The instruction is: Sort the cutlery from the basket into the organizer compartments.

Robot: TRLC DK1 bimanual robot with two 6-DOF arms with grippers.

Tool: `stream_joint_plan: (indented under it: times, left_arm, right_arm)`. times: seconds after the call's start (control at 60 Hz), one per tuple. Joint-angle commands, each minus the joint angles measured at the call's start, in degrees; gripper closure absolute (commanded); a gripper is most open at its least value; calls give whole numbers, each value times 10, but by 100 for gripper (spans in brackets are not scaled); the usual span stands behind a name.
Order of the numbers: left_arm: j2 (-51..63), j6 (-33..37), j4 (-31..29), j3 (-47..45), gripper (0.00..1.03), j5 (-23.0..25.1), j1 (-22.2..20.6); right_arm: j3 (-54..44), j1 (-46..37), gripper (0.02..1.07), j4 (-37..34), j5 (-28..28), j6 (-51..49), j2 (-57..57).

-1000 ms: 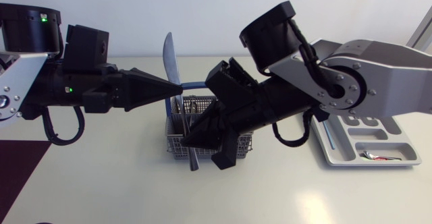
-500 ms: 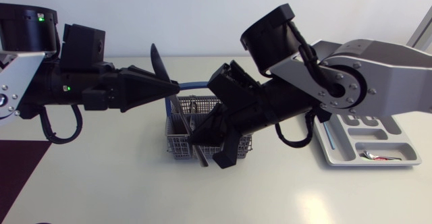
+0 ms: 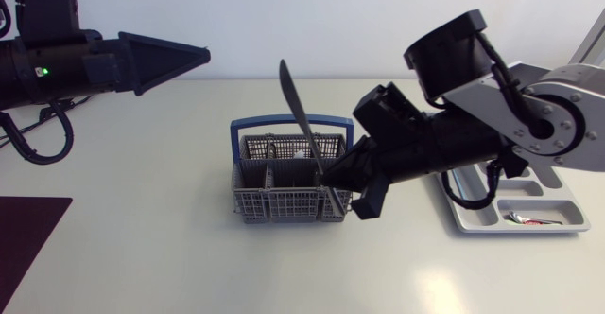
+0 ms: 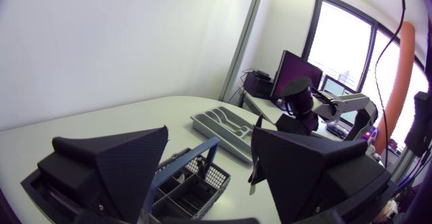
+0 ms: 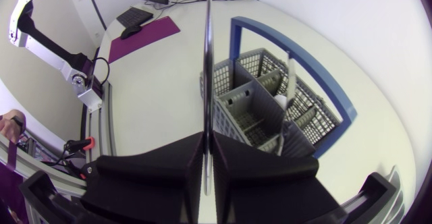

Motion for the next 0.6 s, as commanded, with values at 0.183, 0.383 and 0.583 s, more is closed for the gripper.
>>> stream_joint_plan:
  times: [0.183, 0.383, 0.583]
  left_arm:
    - [-27, 53, -53, 1, 14, -91, -38]
    - [-26, 99, -82, -3, 14, -189, -96]
    - [-19, 140, -92, -14, 14, -297, -173]
  right_arm:
    - [-40, -108, 101, -21, 18, -33, -71]
    - [-51, -206, 101, -30, 22, -61, -94]
    - [-40, -338, 101, -32, 24, -93, -85]
